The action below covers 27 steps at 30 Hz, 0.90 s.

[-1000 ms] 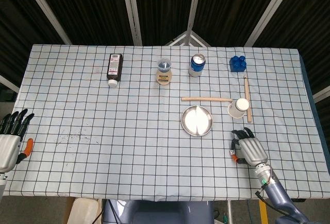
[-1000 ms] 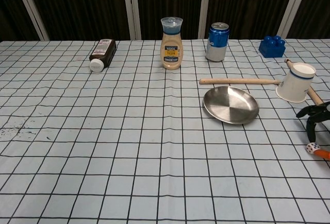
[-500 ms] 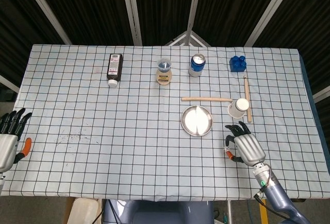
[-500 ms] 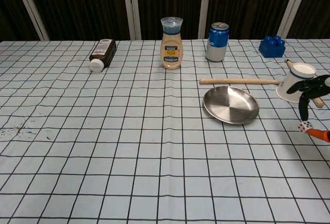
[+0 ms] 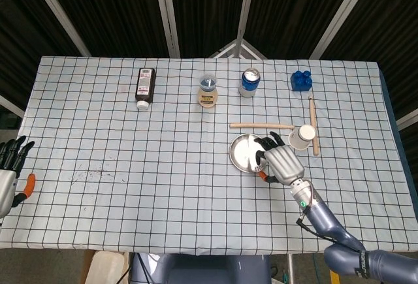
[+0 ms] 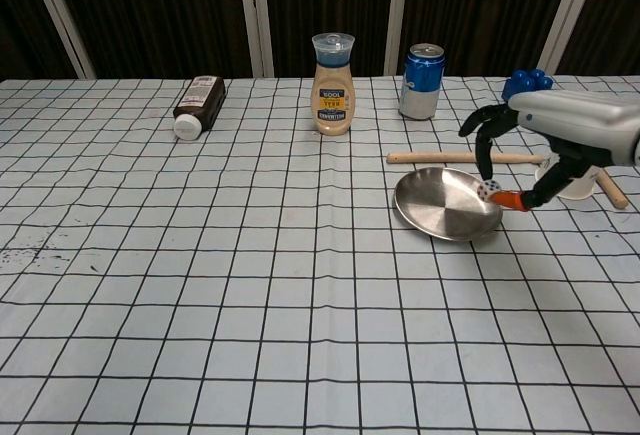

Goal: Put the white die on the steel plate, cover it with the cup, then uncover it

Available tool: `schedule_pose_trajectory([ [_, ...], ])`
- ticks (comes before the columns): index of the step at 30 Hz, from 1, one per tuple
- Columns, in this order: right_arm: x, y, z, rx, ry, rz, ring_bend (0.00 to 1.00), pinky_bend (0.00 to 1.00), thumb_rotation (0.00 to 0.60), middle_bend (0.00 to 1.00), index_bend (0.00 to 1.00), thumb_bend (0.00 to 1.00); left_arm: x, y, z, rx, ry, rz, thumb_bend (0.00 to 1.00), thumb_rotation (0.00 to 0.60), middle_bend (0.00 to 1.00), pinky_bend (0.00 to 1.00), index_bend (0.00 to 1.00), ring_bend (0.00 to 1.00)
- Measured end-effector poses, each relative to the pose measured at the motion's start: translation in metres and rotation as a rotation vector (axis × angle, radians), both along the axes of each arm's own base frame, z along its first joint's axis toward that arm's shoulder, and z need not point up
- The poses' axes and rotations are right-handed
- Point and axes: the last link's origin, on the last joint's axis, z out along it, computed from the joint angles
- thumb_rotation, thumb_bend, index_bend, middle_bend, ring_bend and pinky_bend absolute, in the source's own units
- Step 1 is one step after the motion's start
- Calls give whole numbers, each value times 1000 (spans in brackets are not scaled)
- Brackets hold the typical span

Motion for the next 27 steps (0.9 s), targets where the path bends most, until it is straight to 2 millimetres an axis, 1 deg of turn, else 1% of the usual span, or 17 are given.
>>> schedule_pose_trajectory([
  [7,0,-29,-20,22,15,-33,162,0,600,188,570,392,0,-1,-1,-5,5,-2,707,600,0,0,75,0],
  [16,-3,-58,-40,36,36,-77,163,0,600,188,570,392,-2,2,-1,-2,8,12,707,600,0,0,78,0],
  [24,-8,-74,-53,52,65,-101,160,0,600,188,561,390,-2,3,-1,3,11,19,707,600,0,0,79,0],
  [25,-8,-75,-55,54,67,-103,155,0,600,188,545,373,-2,4,-1,2,12,19,706,600,0,0,79,0],
  [26,-8,-76,-56,57,69,-105,146,0,600,188,509,333,-2,4,-1,2,12,20,707,600,0,0,79,0],
  [27,-8,-76,-57,60,75,-105,130,0,600,187,446,265,-2,4,-1,2,12,20,707,600,0,0,79,0],
])
